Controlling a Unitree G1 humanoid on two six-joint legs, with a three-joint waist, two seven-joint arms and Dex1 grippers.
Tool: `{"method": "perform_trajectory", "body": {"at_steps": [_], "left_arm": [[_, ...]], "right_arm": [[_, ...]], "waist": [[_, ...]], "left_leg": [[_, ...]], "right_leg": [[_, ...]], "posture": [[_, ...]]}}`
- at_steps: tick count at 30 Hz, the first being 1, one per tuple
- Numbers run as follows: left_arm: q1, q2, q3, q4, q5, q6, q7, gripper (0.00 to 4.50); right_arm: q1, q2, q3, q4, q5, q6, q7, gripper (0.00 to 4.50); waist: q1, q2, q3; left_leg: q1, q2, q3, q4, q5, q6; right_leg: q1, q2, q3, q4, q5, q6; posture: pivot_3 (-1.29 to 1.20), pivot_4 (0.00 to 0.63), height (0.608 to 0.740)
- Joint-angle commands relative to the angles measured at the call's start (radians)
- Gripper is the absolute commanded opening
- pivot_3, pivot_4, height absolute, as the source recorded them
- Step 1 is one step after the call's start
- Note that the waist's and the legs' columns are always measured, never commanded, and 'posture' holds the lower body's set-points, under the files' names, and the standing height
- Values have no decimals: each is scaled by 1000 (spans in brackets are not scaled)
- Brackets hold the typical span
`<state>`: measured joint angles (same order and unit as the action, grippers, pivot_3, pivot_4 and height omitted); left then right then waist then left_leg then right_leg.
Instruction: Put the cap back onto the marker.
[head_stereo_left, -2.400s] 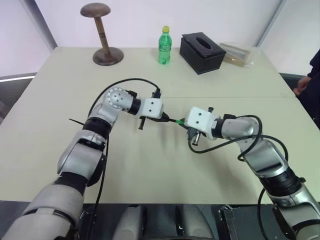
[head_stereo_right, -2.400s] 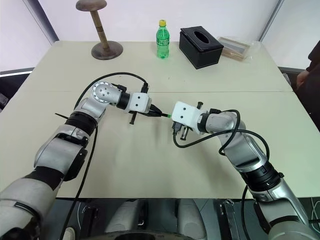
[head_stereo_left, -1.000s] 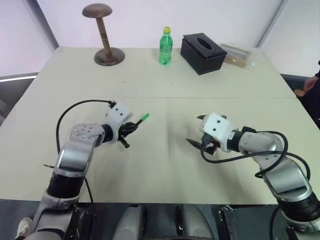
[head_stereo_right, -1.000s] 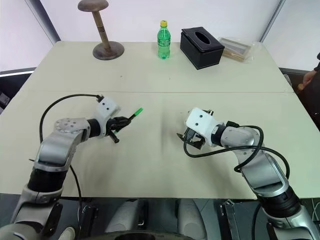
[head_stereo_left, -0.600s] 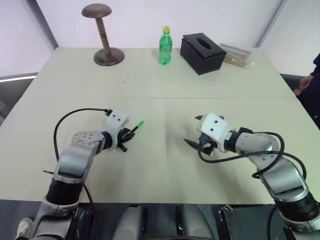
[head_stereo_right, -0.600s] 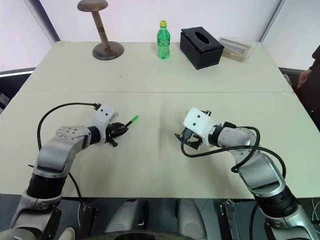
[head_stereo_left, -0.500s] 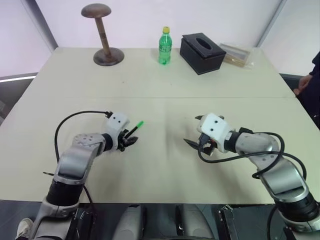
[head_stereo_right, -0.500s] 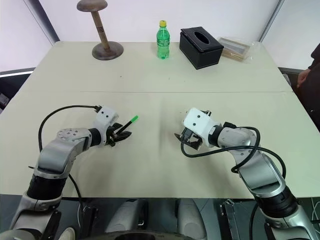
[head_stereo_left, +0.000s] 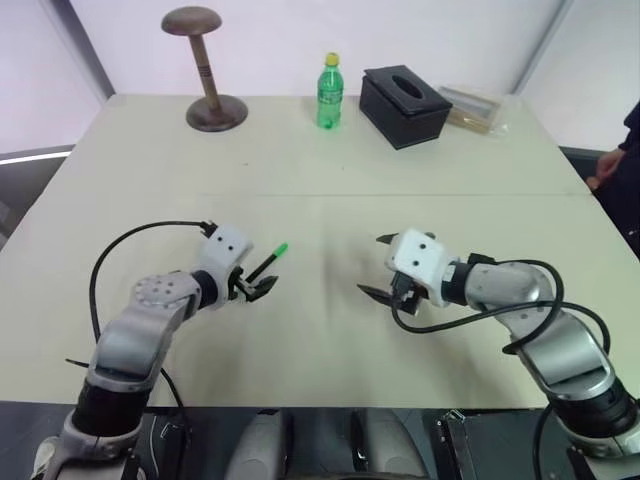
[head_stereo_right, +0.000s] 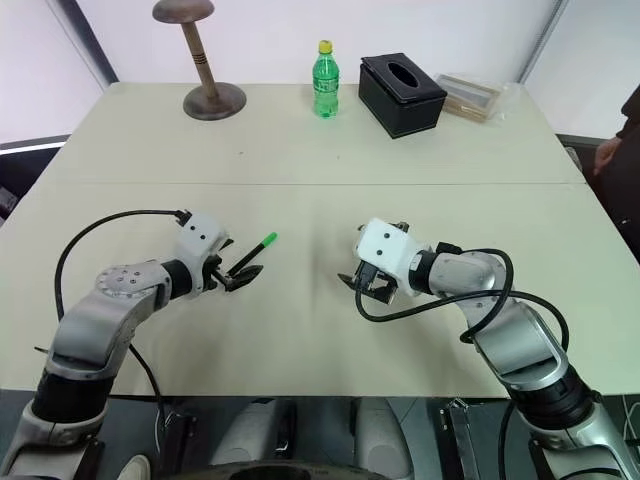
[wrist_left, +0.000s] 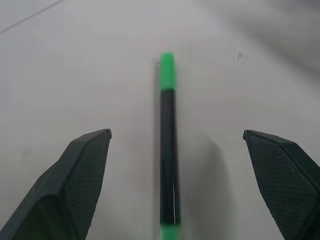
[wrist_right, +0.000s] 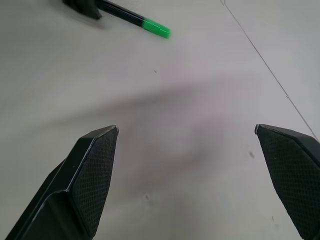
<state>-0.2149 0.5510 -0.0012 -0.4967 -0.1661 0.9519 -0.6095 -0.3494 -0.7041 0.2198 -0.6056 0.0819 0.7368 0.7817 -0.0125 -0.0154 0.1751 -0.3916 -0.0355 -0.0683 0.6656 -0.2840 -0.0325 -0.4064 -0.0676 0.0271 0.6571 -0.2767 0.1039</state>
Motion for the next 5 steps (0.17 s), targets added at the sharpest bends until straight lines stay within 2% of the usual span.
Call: {"method": "perform_trajectory", "body": {"at_steps": [1,5], "left_arm": [[40,34,84,-119,-45,3,-3,4418],[38,38,103,-134,-71,10,22,4418]], "right_arm": [[-42,9,18,-32,23,-14,17,4500],[-62,10,28,-14,27,-22,19,4500]], "waist": [[0,0,0],[5,0,0]], "left_leg": [[0,0,0,0,0,0],[0,-1,-1,0,0,0]], "right_leg": [[0,0,0,0,0,0],[2,-4,-2,-2,0,0]], "posture": [[0,150,740],[0,150,740]]}}
